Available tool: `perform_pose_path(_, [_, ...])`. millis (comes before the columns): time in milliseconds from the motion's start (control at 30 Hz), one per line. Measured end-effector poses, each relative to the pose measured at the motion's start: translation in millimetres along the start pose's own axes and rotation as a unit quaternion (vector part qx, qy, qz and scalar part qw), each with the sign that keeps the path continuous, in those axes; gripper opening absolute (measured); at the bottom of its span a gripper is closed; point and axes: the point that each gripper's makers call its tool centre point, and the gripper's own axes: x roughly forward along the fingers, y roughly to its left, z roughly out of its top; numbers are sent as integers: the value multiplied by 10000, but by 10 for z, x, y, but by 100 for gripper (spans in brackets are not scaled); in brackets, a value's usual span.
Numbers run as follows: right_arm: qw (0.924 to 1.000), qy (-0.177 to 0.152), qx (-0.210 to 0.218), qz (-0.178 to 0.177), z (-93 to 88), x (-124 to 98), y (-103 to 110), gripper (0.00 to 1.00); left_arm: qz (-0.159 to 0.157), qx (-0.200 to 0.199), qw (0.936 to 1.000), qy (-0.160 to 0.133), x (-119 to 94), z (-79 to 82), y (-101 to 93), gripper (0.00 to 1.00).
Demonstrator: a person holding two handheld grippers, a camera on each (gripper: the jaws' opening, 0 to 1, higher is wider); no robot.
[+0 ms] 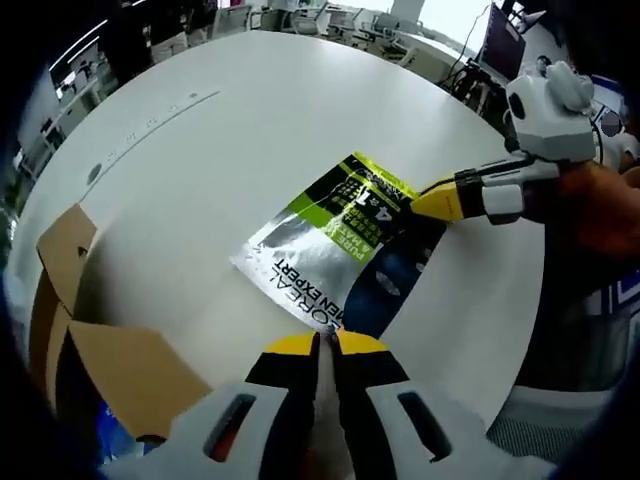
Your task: Operate the shoe box by opening the lid, removing the specified soft item, and placing it in the target area until the item is outside and the box remains undamaged.
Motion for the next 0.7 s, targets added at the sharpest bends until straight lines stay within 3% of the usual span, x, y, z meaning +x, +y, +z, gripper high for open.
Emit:
perform_pose_path(367, [9999,-33,-75,-129,16,-172,69,9,55,-82,9996,-262,-251,-4,3,9])
perform_pose_path(700, [9995,-69,-171,-253,-24,-406,108,9,-169,-168,9951,-958,-639,24,-84,9])
